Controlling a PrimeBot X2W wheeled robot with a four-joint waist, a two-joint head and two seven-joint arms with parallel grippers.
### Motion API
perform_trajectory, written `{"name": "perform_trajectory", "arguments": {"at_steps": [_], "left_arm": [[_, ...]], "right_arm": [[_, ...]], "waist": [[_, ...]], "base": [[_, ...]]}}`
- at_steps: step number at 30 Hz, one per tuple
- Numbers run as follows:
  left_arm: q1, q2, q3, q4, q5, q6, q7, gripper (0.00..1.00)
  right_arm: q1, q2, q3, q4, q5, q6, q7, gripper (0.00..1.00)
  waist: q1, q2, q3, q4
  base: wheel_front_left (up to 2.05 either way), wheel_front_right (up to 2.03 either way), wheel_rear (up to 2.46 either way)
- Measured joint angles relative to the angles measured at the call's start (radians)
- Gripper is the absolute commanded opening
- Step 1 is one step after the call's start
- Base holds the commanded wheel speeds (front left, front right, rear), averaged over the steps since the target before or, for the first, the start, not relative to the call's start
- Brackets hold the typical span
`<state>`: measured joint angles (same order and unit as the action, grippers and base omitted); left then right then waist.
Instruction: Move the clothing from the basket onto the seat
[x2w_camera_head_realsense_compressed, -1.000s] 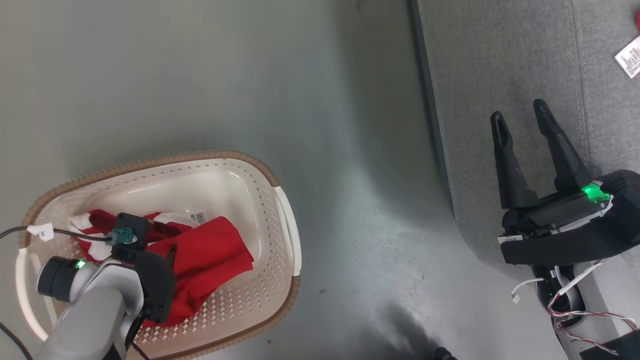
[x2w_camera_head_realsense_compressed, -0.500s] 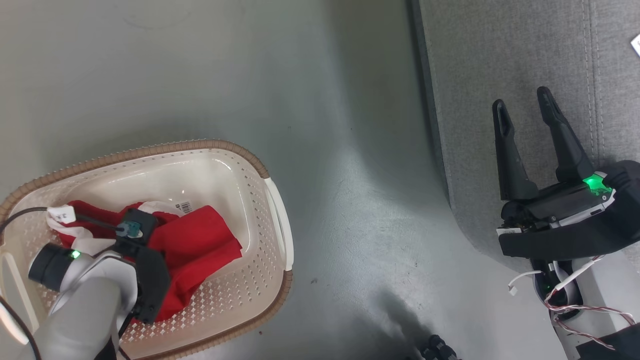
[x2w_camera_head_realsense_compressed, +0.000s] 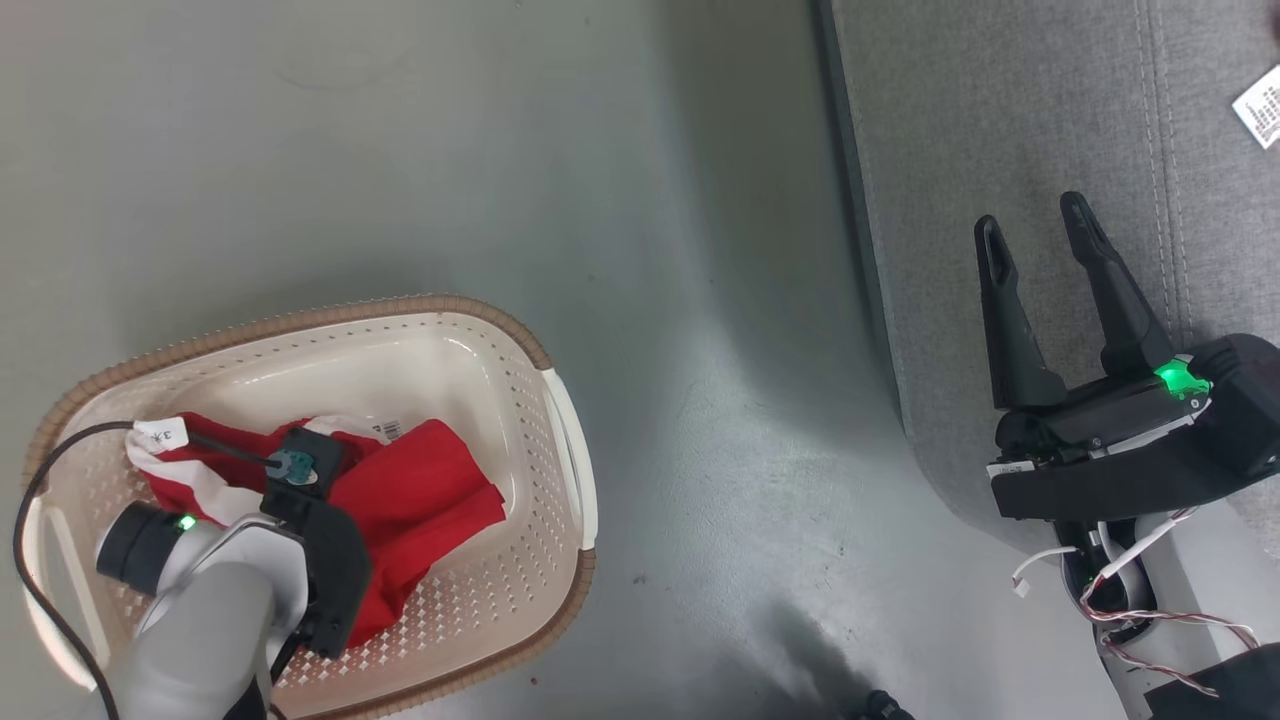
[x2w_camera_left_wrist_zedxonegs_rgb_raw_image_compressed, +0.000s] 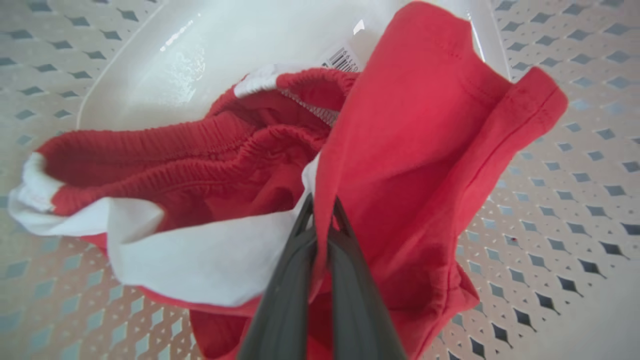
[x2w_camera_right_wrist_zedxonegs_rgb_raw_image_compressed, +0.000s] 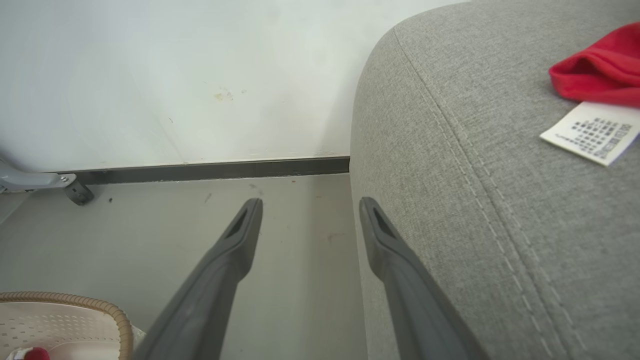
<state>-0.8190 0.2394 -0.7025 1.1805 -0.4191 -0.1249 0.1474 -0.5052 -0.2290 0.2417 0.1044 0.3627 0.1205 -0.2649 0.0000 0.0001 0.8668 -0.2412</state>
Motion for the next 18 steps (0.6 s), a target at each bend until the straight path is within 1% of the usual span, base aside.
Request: {"name": "perform_trajectory", "arguments": {"at_steps": [5,18], "left_arm": [[0.004,-0.017,0.013,0.0,-0.022,-0.003,-0.03,0.0],[0.06,-0.038,-0.008,-0.041,-0.078,-0.007,-0.142,0.0]], "right_arm": [[-0.002,0.01,0.0,0.021,-0.001,0.003,0.001,1.0],[-0.018,0.023,-0.004,0.079,-0.001,0.003,0.001,1.0]], "waist": [[0.0,0.0,-0.031,0.009],[0.0,-0.0001,-0.162,0.038]], "base": [[0.0,0.0,0.0],[0.0,0.0,0.0]]}}
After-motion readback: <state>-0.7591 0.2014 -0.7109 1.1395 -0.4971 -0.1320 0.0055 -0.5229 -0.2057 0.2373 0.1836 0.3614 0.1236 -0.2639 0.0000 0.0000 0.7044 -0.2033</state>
